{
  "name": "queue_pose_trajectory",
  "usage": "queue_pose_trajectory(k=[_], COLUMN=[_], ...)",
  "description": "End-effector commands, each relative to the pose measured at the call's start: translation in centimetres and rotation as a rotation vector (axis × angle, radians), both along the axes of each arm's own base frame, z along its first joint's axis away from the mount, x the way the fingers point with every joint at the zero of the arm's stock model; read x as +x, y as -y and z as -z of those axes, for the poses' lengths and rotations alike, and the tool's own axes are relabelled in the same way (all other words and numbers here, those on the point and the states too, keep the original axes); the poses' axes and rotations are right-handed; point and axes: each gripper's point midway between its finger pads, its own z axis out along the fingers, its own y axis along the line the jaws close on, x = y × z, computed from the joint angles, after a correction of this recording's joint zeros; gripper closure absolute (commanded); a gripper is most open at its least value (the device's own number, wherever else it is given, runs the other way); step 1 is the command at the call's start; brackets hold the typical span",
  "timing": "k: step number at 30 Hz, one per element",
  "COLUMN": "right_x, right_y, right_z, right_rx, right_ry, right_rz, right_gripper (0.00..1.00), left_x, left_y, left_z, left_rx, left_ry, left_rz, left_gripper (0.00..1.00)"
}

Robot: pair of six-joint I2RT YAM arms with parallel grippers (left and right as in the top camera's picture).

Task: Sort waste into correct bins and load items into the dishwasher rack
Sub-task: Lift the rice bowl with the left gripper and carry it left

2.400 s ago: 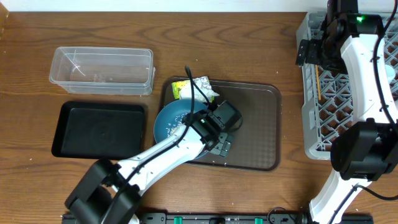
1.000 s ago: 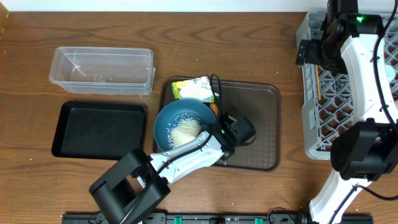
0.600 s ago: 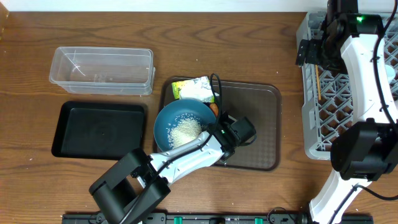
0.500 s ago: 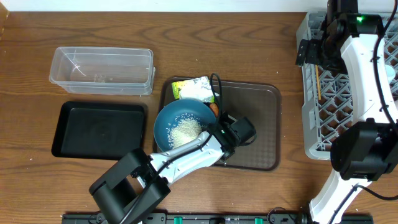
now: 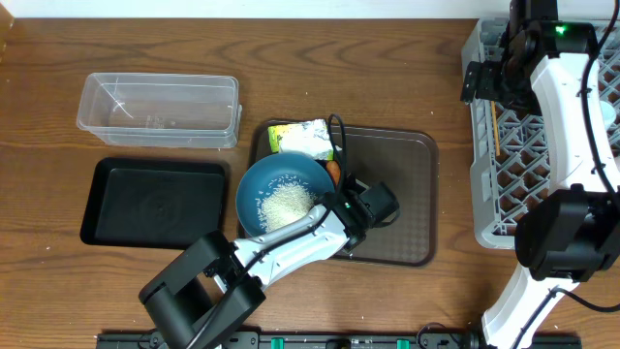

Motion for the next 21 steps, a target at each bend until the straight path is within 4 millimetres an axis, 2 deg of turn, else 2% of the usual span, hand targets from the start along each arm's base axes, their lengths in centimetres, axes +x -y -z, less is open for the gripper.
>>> queue_pose_trajectory(k=[1,16,21], right_x=[-0.1,-0.1,-0.1], right_y=[0.2,0.2,0.2], right_z=[-0.9,-0.9,-0.9], right_rx=[-0.007,-0.007,-0.007], right_ry=[0.021,0.021,0.021], right_rz=[0.014,0.014,0.014], right_gripper=[0.01,0.01,0.01], left_x=[0.5,0.7,0.9], left_y=[0.1,0.5,0.4], left_z=[-0.6,-6.1,-7.7], left_rx=[0.002,-0.112,-0.120], left_ry=[0.019,0.102,0.130], left_rz=[0.003,0.003,0.076], left_gripper=[0.93,0.94,0.94])
